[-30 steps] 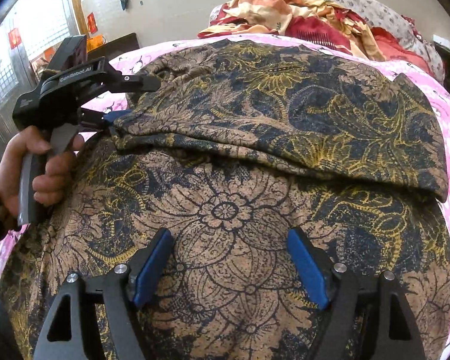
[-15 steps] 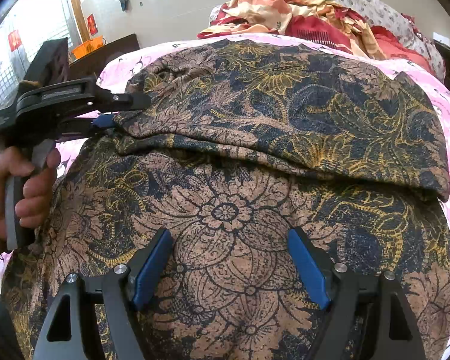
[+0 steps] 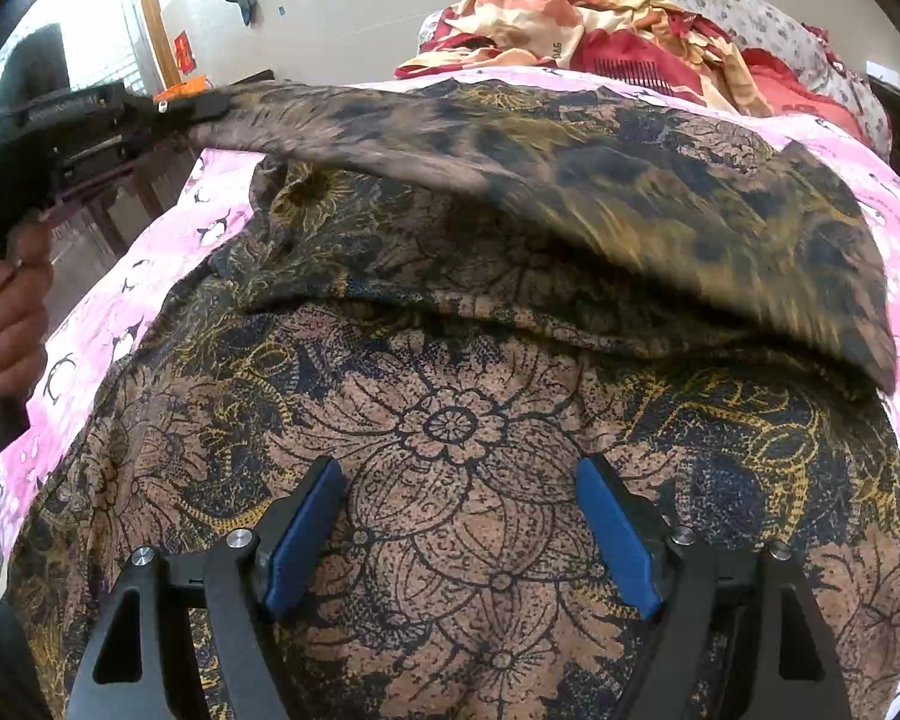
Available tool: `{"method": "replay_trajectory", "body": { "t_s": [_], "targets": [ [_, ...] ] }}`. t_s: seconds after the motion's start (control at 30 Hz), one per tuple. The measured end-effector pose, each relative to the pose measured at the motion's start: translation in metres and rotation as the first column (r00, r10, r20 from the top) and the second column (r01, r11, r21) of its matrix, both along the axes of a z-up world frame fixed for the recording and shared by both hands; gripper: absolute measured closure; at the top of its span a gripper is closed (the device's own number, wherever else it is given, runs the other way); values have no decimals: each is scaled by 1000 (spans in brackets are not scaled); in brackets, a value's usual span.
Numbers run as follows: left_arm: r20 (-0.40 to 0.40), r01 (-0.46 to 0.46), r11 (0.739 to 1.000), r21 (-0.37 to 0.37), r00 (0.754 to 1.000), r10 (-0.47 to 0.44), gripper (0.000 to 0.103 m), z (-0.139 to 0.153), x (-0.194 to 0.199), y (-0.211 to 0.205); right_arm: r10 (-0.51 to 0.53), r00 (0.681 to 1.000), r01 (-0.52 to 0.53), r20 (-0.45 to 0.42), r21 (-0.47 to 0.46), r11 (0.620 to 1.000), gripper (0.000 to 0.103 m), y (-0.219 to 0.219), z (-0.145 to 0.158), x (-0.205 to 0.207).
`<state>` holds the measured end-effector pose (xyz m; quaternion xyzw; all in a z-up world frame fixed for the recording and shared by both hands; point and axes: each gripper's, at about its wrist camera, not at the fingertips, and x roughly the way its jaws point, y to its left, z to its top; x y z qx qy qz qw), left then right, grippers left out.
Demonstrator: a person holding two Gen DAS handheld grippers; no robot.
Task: Fold small clothes
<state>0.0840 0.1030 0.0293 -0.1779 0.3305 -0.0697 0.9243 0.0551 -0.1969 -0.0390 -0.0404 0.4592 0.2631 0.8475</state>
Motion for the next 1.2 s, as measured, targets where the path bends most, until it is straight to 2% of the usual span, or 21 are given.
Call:
{"method": "replay_trajectory", "body": {
  "t_s": [0.13, 0.27, 0.37, 0.4, 0.47, 0.53, 0.57, 0.6, 0.67, 0.7, 0.73, 0.8, 0.83, 0.87, 0.9, 0.93, 0.97, 1.0, 1.1, 1.17, 1.2],
  "targets": [
    [-198, -4, 999, 38, 980, 11, 94, -57, 18, 11, 3, 1000, -3, -1, -1, 1000, 24, 0, 0, 1],
    [-195, -21, 1000, 12, 981, 23, 89, -52, 14, 15, 0, 1000, 0, 2, -7, 1000, 23, 2, 0, 1],
    [-143, -108, 990, 95, 982, 121, 87, -31, 3, 17, 16, 1000, -17, -11, -19, 1000, 14, 8, 0, 0],
    [-107, -161, 978, 136, 979, 176, 84, -22, -2, 17, 22, 1000, -22, -19, -23, 999, 13, 9, 0, 0],
    [-22, -282, 944, 174, 957, 290, 52, -5, -8, 16, 38, 998, -40, -56, -41, 998, 9, 14, 1, 1],
    [43, -311, 938, 154, 950, 308, 45, 5, -3, 9, 60, 996, -63, -71, -40, 997, 22, 18, 10, 1],
    [46, -301, 940, 164, 954, 297, 45, 7, 3, 4, 62, 996, -63, -57, -13, 998, 44, 15, 20, 4],
    [40, -272, 949, 162, 962, 269, 45, 7, 14, -3, 46, 998, -46, -46, 9, 999, 50, 11, 28, 8],
    [1, -161, 983, 92, 987, 162, 45, 0, 36, -13, -27, 999, 25, 37, 32, 999, 51, -4, 50, 22],
    [-39, -131, 987, 91, 990, 135, 45, -9, 47, -18, -77, 991, 76, 109, 14, 997, 51, -14, 64, 35],
    [-82, -131, 980, 147, 986, 144, 45, -21, 57, -22, -118, 983, 120, 139, -1, 993, 54, -22, 71, 48],
    [-141, -162, 951, 262, 969, 203, 45, -48, 64, -24, -187, 974, 185, 129, 27, 982, 69, -43, 79, 73],
    [-176, -158, 951, 267, 962, 210, 44, -63, 63, -19, -243, 962, 244, 121, 9, 970, 71, -58, 76, 87],
    [-152, -171, 961, 217, 967, 207, 44, -61, 57, -11, -279, 956, 283, 88, -34, 959, 71, -69, 65, 97],
    [-133, -206, 958, 197, 963, 234, 44, -58, 51, -4, -295, 955, 295, 16, -66, 953, 73, -80, 49, 104],
    [-157, -220, 958, 183, 956, 249, 40, -63, 50, 2, -295, 948, 282, -120, -114, 952, 76, -94, 16, 109],
    [-174, -221, 967, 130, 955, 241, 40, -67, 49, 10, -259, 963, 255, -71, -53, 965, 78, -103, 13, 99],
    [-167, -229, 969, 90, 956, 242, 40, -67, 47, 16, -231, 971, 229, -66, -45, 972, 78, -104, 13, 96],
    [-170, -230, 962, 147, 952, 254, 40, -67, 48, 9, -218, 968, 211, -126, -68, 975, 79, -102, 23, 98],
    [-172, -238, 952, 191, 947, 271, 38, -67, 55, -1, -234, 969, 226, -78, -91, 970, 79, -98, 44, 109],
    [-172, -243, 948, 207, 945, 279, 38, -67, 56, -3, -255, 967, 253, -24, -63, 965, 79, -97, 61, 116]
  ]
}}
